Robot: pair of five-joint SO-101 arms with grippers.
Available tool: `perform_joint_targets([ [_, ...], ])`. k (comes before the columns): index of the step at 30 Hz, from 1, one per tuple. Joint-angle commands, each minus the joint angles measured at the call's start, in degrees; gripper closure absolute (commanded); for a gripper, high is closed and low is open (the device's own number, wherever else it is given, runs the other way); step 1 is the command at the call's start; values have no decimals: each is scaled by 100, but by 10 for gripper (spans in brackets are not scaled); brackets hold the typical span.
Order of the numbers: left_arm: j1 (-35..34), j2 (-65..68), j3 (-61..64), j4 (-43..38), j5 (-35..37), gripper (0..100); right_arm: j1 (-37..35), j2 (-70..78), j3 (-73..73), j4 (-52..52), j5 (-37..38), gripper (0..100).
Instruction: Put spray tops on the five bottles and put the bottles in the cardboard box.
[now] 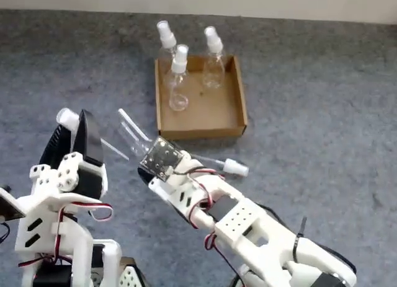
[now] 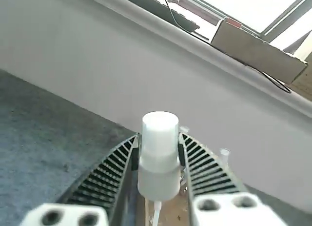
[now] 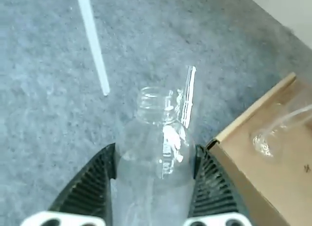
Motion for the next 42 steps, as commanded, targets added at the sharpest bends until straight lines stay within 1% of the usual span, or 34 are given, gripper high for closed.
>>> perform_joint_targets([
  [1, -101, -48, -40, -132, 88, 996, -57, -163, 127, -136, 70, 995],
  [9, -92, -40, 22, -141, 88, 996, -66, -778, 444, -136, 70, 995],
  [11, 101, -40, 136, -149, 44, 996, -66, -971, 549, -136, 70, 995],
  [13, 382, -31, 374, -422, 18, 996, -189, -1147, 681, -136, 79, 995],
  [15, 549, -31, 629, -774, -246, 996, -347, -1288, 813, -101, 88, 995],
  [17, 629, -40, 769, -958, -457, 996, -409, -1402, 884, -92, 88, 995],
  [34, 646, -48, 593, -949, -404, 996, -215, -1437, 892, -92, 70, 995],
  [37, 655, -48, 567, -809, -396, 996, -215, -1437, 892, -92, 70, 995],
  [42, 954, -48, 567, -791, -431, 996, -207, -1437, 892, -92, 79, 995],
])
